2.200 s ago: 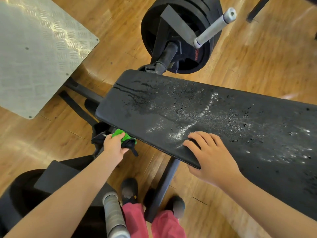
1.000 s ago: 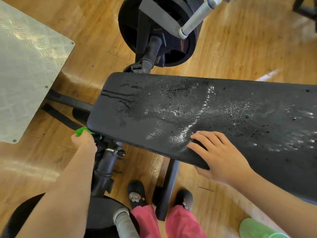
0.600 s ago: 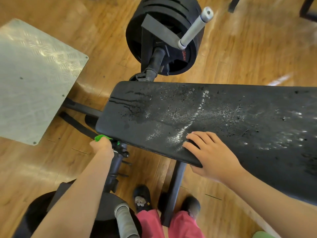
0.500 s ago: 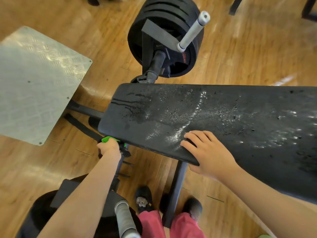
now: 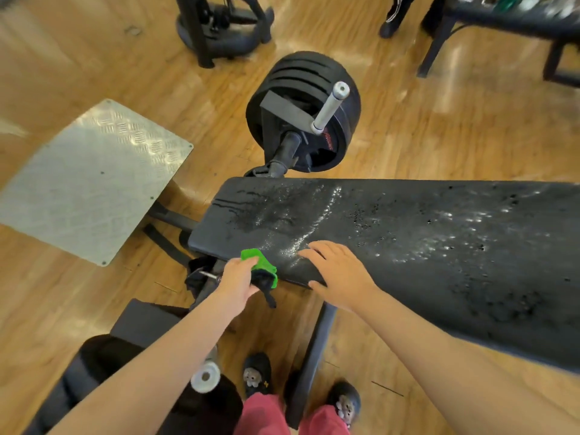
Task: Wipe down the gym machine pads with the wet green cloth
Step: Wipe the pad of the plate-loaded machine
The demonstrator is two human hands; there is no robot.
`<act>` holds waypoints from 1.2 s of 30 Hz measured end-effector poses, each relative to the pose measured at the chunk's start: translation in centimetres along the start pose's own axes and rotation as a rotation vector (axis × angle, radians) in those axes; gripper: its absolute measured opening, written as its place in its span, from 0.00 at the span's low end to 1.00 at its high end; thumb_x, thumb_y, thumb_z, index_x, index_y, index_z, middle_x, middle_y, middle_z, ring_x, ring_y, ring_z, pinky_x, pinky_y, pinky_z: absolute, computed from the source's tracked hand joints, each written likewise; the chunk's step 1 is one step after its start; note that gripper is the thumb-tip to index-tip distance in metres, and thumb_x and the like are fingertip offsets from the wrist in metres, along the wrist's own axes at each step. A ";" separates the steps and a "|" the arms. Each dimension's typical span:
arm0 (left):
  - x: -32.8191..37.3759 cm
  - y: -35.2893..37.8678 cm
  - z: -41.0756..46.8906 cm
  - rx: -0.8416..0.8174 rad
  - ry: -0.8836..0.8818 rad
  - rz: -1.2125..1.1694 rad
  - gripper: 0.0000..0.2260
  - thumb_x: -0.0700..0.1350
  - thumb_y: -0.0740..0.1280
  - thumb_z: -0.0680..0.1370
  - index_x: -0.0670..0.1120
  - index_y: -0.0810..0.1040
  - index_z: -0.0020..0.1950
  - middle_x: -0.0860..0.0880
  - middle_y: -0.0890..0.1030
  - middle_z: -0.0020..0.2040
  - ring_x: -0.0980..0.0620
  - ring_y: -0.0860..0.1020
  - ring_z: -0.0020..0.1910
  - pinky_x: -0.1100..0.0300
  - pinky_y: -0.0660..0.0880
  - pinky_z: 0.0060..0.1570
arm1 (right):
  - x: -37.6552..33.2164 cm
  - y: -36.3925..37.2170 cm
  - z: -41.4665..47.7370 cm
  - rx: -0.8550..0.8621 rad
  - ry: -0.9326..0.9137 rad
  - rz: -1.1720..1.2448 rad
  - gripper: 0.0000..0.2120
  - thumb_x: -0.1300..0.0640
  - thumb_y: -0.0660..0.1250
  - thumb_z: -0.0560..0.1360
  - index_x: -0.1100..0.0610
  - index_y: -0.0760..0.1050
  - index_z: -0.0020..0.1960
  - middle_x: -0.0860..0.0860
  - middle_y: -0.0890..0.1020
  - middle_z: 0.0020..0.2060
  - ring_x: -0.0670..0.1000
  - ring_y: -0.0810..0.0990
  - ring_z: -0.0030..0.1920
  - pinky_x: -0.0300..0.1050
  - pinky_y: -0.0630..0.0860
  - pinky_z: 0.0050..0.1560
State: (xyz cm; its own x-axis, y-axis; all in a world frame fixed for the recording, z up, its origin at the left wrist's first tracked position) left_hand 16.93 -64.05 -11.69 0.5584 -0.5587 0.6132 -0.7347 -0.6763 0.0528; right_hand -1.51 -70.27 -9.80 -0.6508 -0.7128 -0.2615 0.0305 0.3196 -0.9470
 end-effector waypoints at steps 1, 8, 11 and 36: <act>0.5 0.3 -1.0 -0.012 0.053 0.056 0.05 0.37 0.61 0.81 0.38 0.70 0.56 0.41 0.79 0.44 0.47 0.79 0.38 0.53 0.79 0.33 | 0.0 -0.7 -1.0 0.036 0.032 0.019 0.27 0.50 0.65 0.78 0.54 0.64 0.74 0.52 0.67 0.73 0.54 0.62 0.74 0.49 0.55 0.74; 0.8 6.3 -10.3 -0.167 0.365 0.357 0.06 0.38 0.67 0.78 0.43 0.71 0.52 0.43 0.78 0.49 0.43 0.79 0.50 0.44 0.76 0.55 | 2.2 -6.8 -12.1 0.390 0.266 0.042 0.20 0.56 0.76 0.68 0.57 0.78 0.59 0.53 0.79 0.59 0.57 0.75 0.65 0.54 0.70 0.65; -0.2 10.2 -14.2 -0.300 0.541 0.493 0.07 0.38 0.68 0.77 0.48 0.72 0.48 0.44 0.79 0.47 0.47 0.79 0.47 0.47 0.77 0.51 | 3.8 -9.2 -17.0 0.533 0.366 0.053 0.16 0.58 0.75 0.70 0.57 0.78 0.57 0.53 0.79 0.59 0.55 0.73 0.66 0.53 0.68 0.66; -11.8 28.3 -23.8 -0.732 1.456 0.995 0.08 0.44 0.65 0.76 0.43 0.74 0.54 0.46 0.75 0.51 0.49 0.73 0.49 0.54 0.72 0.47 | 12.9 -7.4 -27.0 1.394 0.768 0.808 0.14 0.62 0.52 0.81 0.61 0.75 0.57 0.53 0.78 0.59 0.49 0.75 0.63 0.45 0.70 0.63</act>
State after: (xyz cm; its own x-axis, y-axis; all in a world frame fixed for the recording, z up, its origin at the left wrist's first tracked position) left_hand -19.56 -65.16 1.34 -0.5312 0.4798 0.6983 -0.7522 0.1124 -0.6493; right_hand -30.61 -65.00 -1.10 -0.3111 -0.1092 -0.9441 0.7809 -0.5955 -0.1885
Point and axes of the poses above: each hand's wrist, its own z-axis towards the middle knuckle, its own y-axis out of the palm, x = y × z, the point moved 2 cm from there along z, towards the middle knuckle
